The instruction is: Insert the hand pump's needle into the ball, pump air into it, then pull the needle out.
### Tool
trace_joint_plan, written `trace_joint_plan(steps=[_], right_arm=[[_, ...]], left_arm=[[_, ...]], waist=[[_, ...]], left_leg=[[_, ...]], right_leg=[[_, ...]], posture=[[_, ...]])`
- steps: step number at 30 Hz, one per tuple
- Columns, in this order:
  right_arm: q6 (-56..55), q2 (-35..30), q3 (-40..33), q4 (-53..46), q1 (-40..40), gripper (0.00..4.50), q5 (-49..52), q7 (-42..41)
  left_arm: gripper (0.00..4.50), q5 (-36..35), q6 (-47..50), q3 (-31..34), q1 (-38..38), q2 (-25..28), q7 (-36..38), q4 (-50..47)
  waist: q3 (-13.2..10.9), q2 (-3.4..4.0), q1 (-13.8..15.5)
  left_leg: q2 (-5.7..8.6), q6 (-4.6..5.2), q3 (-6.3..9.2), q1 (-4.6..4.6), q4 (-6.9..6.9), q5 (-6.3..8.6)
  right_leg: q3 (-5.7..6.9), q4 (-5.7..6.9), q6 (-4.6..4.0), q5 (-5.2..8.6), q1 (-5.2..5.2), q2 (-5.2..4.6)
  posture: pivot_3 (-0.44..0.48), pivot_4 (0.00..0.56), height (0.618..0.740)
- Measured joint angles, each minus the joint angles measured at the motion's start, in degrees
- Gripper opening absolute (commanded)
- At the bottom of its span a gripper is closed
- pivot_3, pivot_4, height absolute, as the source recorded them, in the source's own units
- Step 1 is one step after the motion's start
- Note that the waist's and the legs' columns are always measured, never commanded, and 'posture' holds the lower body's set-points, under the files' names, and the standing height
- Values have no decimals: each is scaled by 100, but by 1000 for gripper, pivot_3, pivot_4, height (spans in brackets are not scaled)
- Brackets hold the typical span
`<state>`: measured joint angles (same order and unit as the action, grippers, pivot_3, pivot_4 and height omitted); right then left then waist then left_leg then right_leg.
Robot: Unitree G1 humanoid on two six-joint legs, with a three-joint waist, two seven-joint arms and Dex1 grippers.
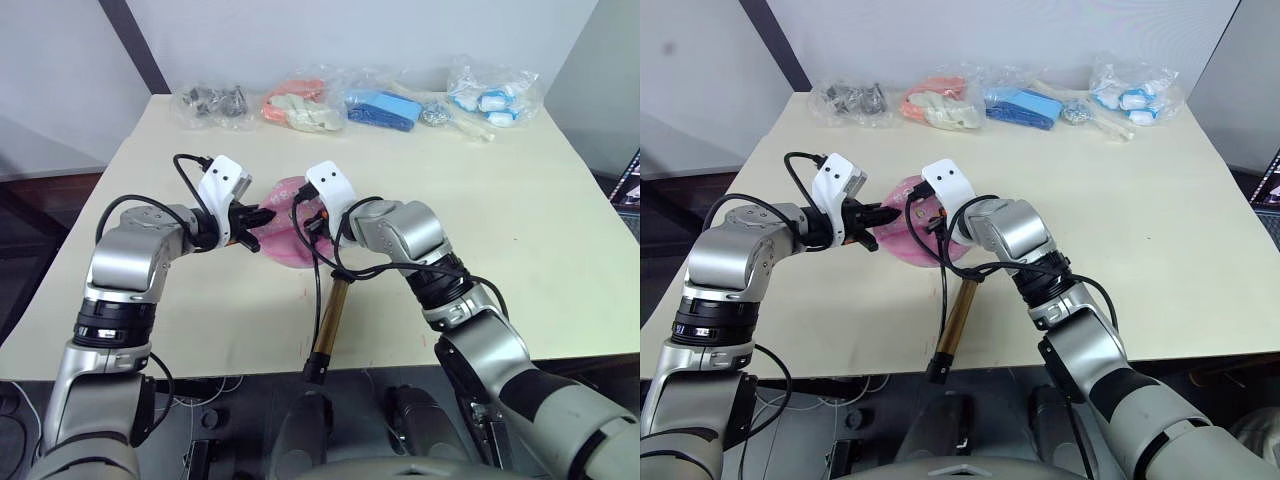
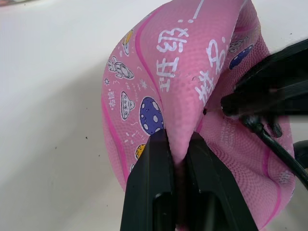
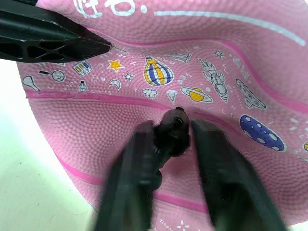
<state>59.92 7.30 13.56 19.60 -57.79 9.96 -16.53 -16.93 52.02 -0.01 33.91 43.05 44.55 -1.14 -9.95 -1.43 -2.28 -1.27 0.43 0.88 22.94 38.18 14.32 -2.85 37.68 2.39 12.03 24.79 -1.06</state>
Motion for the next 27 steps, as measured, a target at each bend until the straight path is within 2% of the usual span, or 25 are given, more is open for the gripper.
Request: trace_joint_plan(steps=[17, 27], right_arm=[[-96, 0, 161, 48, -6, 242, -216, -211], [-531, -121, 572, 320, -109, 242, -489, -611]], left_arm=[[0, 1, 4, 27, -34, 0, -8, -13], [0, 1, 15, 44, -55, -1, -55, -14]], waist=[[0, 1, -10], [0, 0, -25]], left_leg=[[0, 0, 0, -1, -1, 0], [-2, 0, -4, -8, -1, 0]], right_leg=[[0, 1, 0, 1, 0, 0], [-4, 3, 7, 4, 0, 2]], posture=[[0, 150, 740], [0, 150, 740]])
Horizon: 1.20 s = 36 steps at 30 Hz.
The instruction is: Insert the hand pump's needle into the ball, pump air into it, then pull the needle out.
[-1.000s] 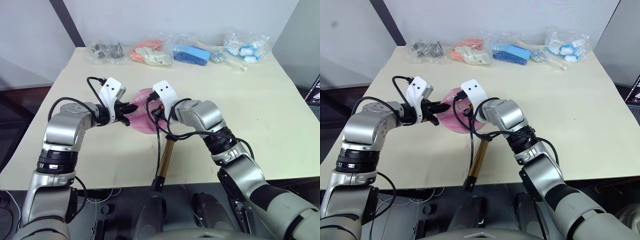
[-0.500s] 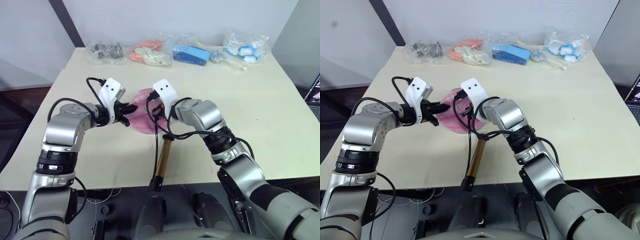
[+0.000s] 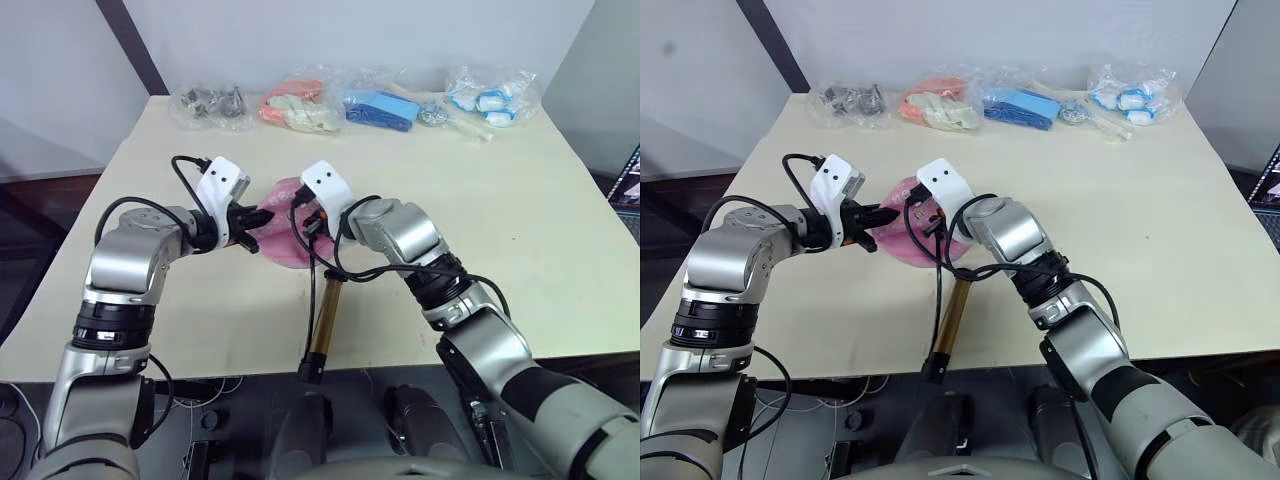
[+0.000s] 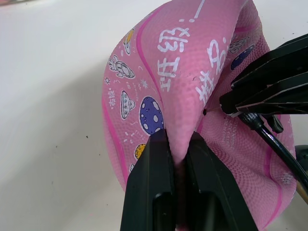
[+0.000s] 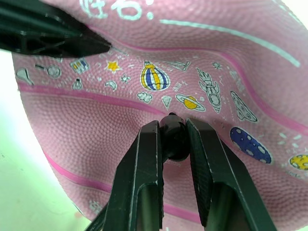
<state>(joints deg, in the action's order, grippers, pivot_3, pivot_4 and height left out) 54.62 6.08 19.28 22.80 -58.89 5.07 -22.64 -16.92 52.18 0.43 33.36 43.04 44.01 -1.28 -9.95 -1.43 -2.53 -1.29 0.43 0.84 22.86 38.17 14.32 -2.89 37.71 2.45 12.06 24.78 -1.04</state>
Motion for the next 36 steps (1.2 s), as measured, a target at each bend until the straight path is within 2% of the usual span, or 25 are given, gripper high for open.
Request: trace_joint_plan(steps=[11, 36], right_arm=[[-448, -15, 295, 304, -100, 242, -398, -404], [-662, 31, 274, 467, -111, 242, -690, -698]], left_arm=[[0, 3, -18, 11, -37, 32, 0, 5], [0, 5, -137, -11, -80, 135, 68, 38]], waist=[[1, 0, -21], [1, 0, -78]], left_leg=[[-3, 0, -10, -9, 0, 0], [-3, 0, -11, -11, 0, 0]], right_leg=[[-8, 4, 7, 4, 0, 2], [-10, 6, 7, 4, 0, 1]], posture=[[0, 150, 740], [0, 150, 740]])
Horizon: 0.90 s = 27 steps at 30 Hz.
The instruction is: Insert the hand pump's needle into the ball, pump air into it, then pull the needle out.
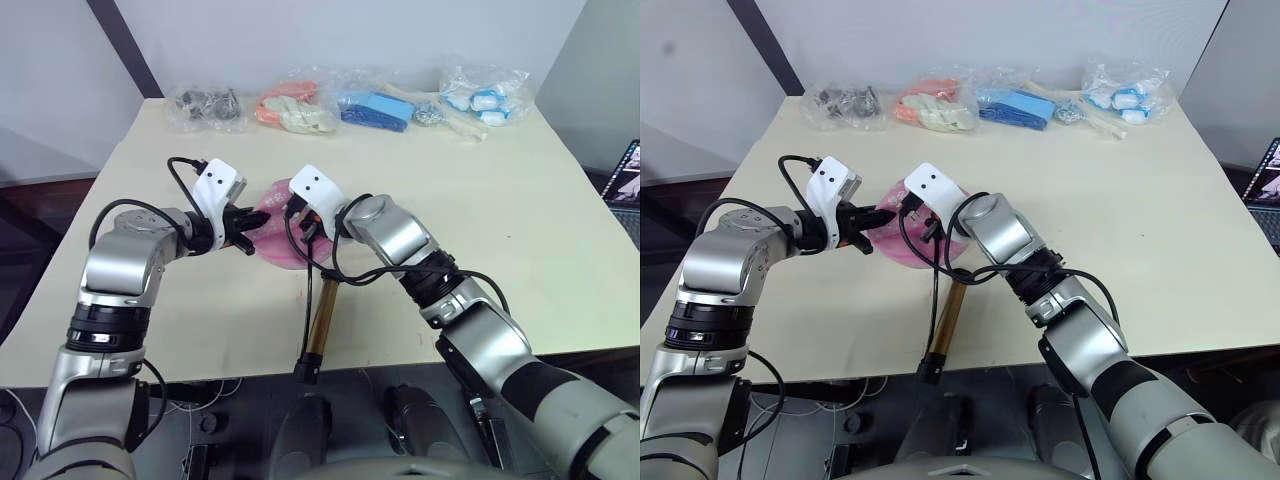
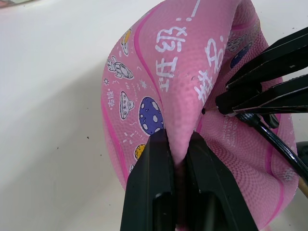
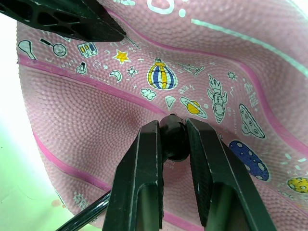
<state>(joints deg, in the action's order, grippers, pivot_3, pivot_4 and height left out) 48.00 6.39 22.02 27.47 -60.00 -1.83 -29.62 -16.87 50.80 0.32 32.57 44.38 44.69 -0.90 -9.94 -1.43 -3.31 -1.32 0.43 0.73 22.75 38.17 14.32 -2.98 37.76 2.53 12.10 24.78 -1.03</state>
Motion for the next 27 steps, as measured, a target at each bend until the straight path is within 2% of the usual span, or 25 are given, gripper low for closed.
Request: trace_joint_plan(steps=[8, 17, 23, 27], right_arm=[[-108, 46, -38, 125, -25, 242, -17, -11], [-770, 238, -51, 1190, -421, 242, -153, -98], [-1182, 263, -62, 1662, -523, 242, -160, -149], [-1311, 271, -66, 1796, -554, 242, -159, -152]], left_arm=[[0, 0, -3, -2, 0, 30, 10, 22], [0, 68, 31, 18, -13, 64, 7, 102], [0, 113, 104, 20, -29, 57, 2, 102], [0, 122, 114, 25, -31, 52, -3, 102]], waist=[[0, 0, -21], [4, 2, -80], [5, 2, -97], [6, 3, -101]], left_leg=[[0, 0, 1, -1, 0, 0], [-3, 0, 5, -34, 0, 0], [-4, 0, 6, -98, -28, 0], [-4, 0, 7, -101, -32, 0]], right_leg=[[0, 1, 2, 1, 0, 0], [-6, 10, 2, 6, -18, 2], [-20, 5, -22, 22, -63, 3], [-21, 5, -23, 22, -64, 3]], posture=[[0, 150, 740], [0, 150, 740], [0, 150, 740], [0, 150, 740]])
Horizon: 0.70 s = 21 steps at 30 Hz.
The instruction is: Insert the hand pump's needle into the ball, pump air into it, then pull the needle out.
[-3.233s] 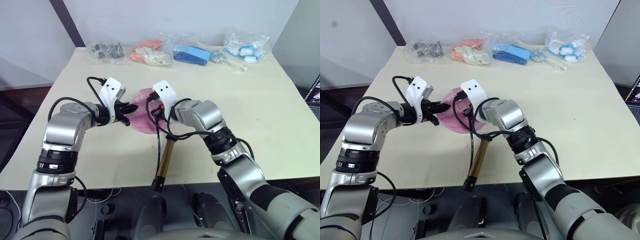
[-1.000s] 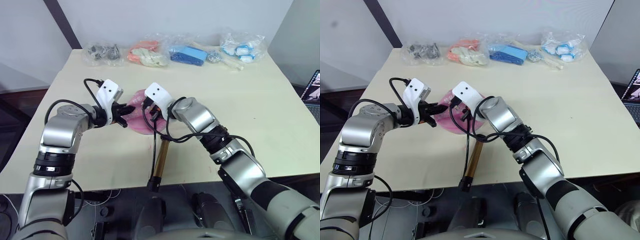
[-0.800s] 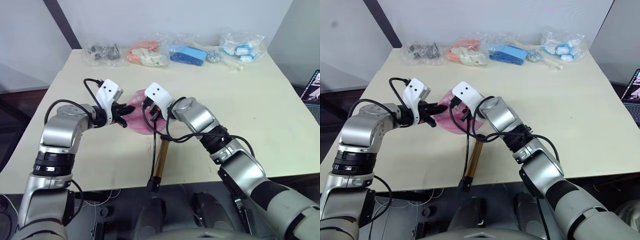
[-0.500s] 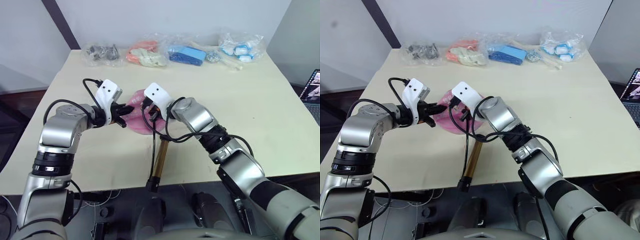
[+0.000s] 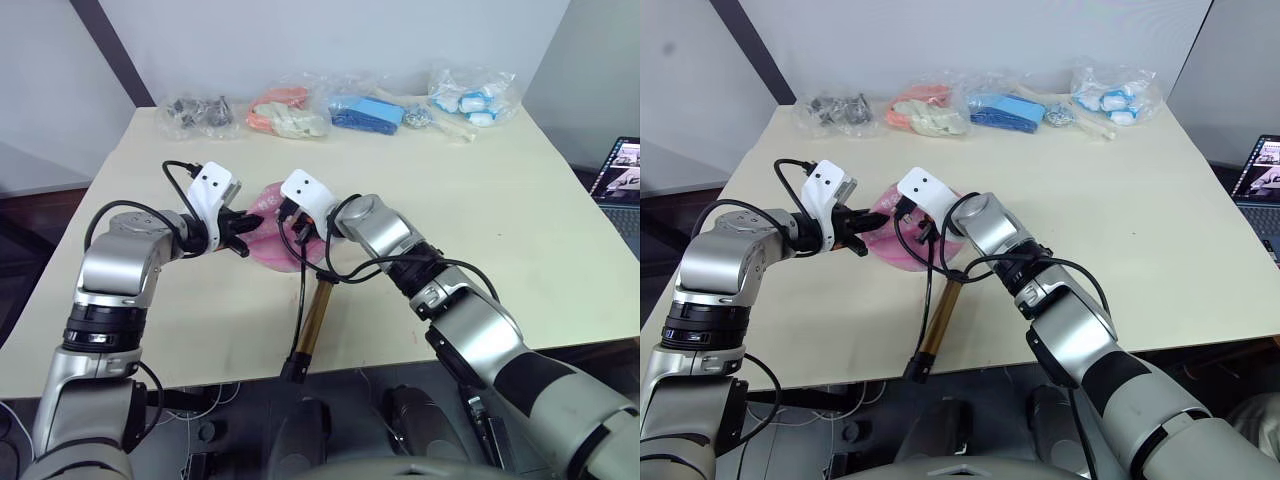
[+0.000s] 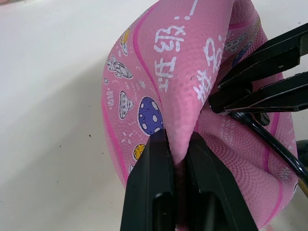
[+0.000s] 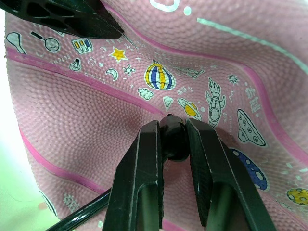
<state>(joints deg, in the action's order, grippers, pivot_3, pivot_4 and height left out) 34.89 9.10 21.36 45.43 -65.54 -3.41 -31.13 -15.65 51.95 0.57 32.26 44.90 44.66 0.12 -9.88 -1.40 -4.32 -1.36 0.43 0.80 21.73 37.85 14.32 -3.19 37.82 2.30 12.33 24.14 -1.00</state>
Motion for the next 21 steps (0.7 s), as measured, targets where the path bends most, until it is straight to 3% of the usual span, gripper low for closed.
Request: trace_joint_plan(steps=[21], right_arm=[[-530, 48, -47, 619, -189, 242, 41, -95]], left_arm=[[0, 86, -1, 72, -61, -56, -8, 0]], waist=[[11, 16, -61]], left_leg=[[3, 0, 26, -9, -6, 0]], right_leg=[[9, -5, -4, 3, -14, 0]], posture=[[0, 150, 740]])
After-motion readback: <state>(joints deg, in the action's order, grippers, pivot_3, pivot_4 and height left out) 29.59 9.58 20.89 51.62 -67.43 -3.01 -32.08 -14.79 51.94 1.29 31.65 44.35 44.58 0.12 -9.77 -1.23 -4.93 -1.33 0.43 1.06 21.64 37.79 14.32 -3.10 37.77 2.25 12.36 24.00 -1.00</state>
